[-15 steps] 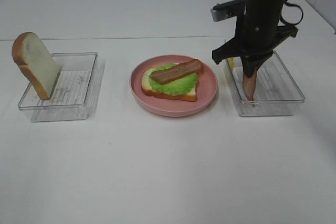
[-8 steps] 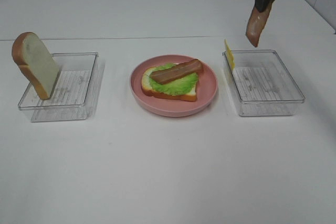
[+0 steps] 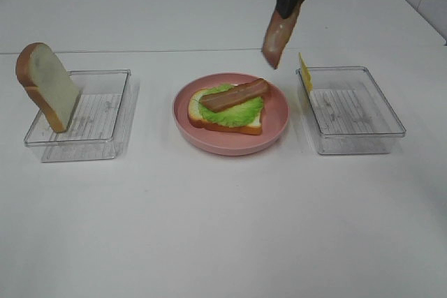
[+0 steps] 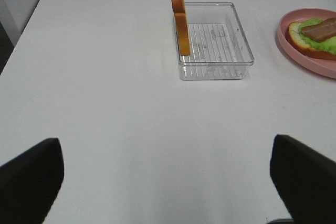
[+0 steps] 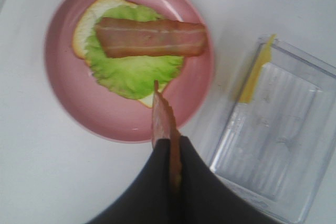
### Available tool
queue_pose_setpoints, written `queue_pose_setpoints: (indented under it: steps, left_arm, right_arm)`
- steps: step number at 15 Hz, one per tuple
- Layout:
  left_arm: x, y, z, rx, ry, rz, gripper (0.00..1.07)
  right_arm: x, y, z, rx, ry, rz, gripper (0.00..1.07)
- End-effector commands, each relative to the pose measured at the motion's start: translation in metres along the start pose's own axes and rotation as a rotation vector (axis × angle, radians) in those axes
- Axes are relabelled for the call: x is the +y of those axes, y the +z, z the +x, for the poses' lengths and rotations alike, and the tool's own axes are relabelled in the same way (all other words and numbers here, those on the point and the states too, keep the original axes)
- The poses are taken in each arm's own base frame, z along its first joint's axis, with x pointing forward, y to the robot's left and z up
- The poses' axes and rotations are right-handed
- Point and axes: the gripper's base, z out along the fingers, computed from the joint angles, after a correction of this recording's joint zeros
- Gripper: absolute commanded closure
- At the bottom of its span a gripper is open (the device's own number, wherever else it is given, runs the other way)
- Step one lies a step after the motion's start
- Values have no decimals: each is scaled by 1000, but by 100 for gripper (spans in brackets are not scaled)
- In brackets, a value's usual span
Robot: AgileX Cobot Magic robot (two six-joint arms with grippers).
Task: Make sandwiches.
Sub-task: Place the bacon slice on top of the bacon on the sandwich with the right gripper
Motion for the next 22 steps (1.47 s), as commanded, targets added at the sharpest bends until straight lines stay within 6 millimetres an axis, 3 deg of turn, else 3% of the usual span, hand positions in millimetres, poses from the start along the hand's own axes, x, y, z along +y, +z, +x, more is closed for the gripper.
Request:
queue_pose_setpoints:
  steps: [1,2,3,5,6,7,10,14,16,20,22]
  left_arm:
    - [0,-2,1,-20,1,-2,6]
    - [0,-2,1,-20,1,-2,6]
    - [0,-2,1,-20,1,-2,6]
    - [0,-2,1,-20,1,-2,6]
    - [0,-2,1,-20,1,-2,6]
    - [0,-2,1,-20,1,-2,6]
    - [0,-2,1,-20,1,-2,6]
    - [0,-2,1,-20,1,-2,6]
    - [0,-2,1,-20,1,-2,6]
    - [0,-2,1,-20,1,-2,6]
    - [0,-2,1,-20,1,-2,6]
  right_arm:
    - [32,13,-5,-7,-66,-56,107]
    - [38,17,-6,-6,-73,-74,107]
    - [64,36,-11,-17,-100,-163,107]
    - [78,51,-15,-32,-103,-200,107]
    - [79,55,-16,-35,-107,-206,107]
    - [86,75,-21,-55,-92,-231,107]
    - [89,94,-26,-88,-84,-232,107]
    - [78,123,-30,-91,-75,-182,107]
    - [55,144,-30,-57,-54,-133,107]
    - [20,163,-28,-19,-6,-48,107]
    - [13,169,-26,0,5,-42,107]
